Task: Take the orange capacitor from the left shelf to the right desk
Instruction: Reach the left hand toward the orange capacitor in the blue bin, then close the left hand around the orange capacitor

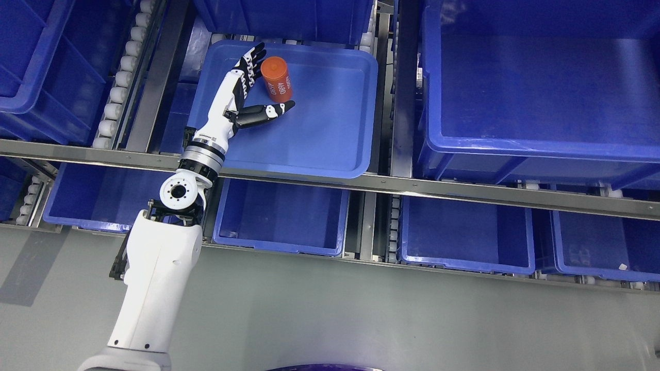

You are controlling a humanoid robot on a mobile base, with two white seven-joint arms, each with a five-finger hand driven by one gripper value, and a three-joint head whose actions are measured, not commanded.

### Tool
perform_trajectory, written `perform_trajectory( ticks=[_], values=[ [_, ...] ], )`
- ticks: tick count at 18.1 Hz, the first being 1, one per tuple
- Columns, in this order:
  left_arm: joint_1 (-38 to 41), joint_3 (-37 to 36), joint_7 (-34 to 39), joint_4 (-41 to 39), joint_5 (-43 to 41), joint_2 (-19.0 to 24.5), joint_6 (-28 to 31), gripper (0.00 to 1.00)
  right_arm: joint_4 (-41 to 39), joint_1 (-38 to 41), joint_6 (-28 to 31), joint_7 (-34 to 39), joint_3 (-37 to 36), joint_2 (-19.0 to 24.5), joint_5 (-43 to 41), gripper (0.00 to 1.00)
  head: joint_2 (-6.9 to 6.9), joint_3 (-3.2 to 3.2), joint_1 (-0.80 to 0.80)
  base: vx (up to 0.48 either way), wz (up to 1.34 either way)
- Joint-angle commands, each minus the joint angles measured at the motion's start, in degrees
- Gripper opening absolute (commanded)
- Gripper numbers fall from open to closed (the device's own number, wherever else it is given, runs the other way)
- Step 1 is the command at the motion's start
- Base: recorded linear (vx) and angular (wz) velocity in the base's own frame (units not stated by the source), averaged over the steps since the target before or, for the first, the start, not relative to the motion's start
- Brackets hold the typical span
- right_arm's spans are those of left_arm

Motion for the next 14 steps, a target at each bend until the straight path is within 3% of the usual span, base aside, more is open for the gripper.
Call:
perform_trajectory(
  ticks=[1, 10, 13, 14],
  values=[
    [-3.29, -1.90, -0.46, 7.99, 0.71, -0.52, -0.35, 0.88, -1.32, 1.93, 0.10, -0.04, -0.70, -1.00, 0.00, 1.00, 0.00, 0.00, 0.00, 0.000, 0.00],
    [-4.08, -1.12, -1.61, 10.44, 0.71, -1.54, -0.70, 0.67, -1.32, 1.93, 0.10, -0.04, -0.62, -1.00, 0.00, 1.00, 0.00, 0.00, 0.00, 0.000, 0.00],
    [-4.17, -0.15, -1.69, 11.06, 1.24, -1.54, -2.63, 0.49, -1.32, 1.93, 0.10, -0.04, -0.70, -1.00, 0.00, 1.00, 0.00, 0.00, 0.00, 0.000, 0.00],
    [-4.17, 0.46, -1.69, 11.41, 1.59, -1.54, -4.11, 0.38, -1.32, 1.93, 0.10, -0.04, -0.70, -1.00, 0.00, 1.00, 0.00, 0.00, 0.00, 0.000, 0.00]
  ],
)
